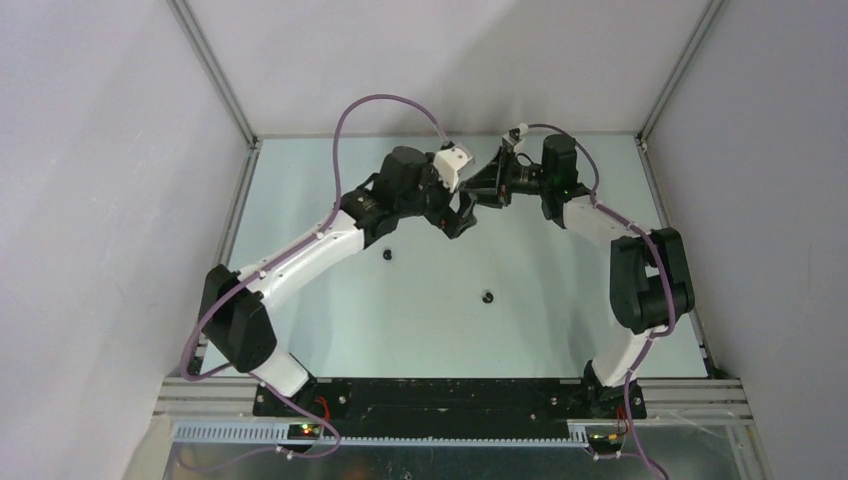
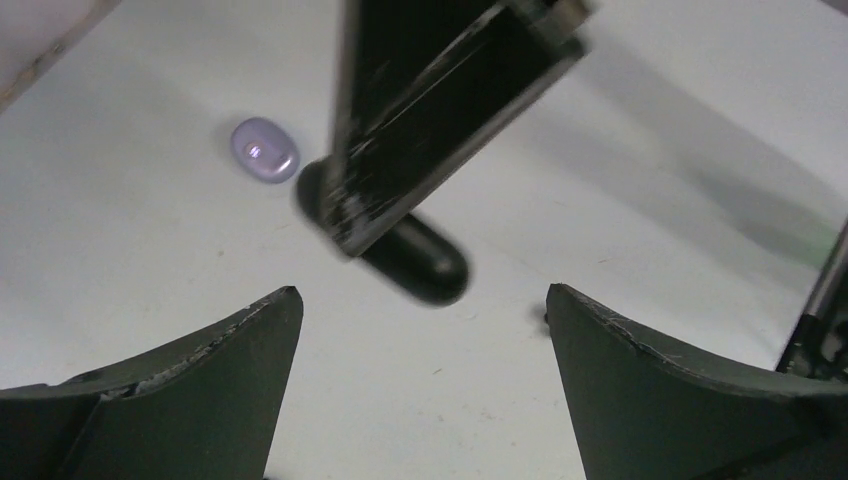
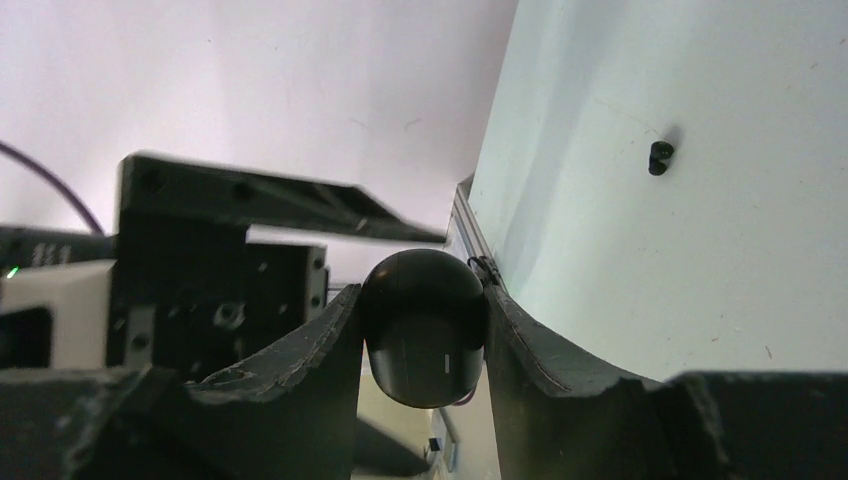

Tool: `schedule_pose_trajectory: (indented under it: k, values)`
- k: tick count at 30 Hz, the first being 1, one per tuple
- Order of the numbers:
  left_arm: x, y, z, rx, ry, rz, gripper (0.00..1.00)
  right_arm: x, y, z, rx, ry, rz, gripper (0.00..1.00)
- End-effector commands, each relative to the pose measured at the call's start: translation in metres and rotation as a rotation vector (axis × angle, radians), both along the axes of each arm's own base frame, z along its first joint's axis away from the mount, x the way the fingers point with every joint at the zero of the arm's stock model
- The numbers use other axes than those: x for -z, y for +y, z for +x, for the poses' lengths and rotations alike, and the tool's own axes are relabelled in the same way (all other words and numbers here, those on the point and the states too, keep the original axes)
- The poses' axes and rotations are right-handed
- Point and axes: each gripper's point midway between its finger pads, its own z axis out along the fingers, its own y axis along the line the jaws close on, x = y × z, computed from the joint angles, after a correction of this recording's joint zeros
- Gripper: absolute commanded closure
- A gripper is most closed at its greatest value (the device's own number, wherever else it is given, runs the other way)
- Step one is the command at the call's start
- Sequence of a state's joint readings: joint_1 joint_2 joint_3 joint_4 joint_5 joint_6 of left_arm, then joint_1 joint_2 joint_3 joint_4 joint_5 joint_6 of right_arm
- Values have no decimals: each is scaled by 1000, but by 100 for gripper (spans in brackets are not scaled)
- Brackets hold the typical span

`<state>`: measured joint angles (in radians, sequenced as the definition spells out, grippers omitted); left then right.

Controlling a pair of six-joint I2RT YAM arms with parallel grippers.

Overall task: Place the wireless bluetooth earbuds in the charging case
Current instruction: Pick up the charging case at the center of the board.

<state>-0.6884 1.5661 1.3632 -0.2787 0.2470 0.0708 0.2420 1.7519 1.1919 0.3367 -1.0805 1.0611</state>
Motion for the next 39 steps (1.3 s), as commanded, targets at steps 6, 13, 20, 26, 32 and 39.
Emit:
schedule_pose_trajectory:
  k: [6, 13, 20, 26, 32, 39]
  values:
    - [-20, -17, 0, 22, -41, -17, 1, -1, 7, 4, 11, -39, 1, 75]
    - [-16, 0, 23, -117, -84, 40, 1, -13, 14, -13, -21, -64, -11, 75]
    - [-26, 17, 28, -158, -117, 27, 14, -8, 0, -16, -19, -74, -51, 75]
    - [-26, 10, 18, -78, -95, 3, 32, -12, -4, -19, -22, -71, -38, 75]
    - [-25, -5, 1, 50, -56, -25, 54, -9, -3, -21, -32, -64, -28, 75]
    - [-29, -13, -16, 151, -40, -46, 90, -7, -4, -22, -36, -68, -30, 75]
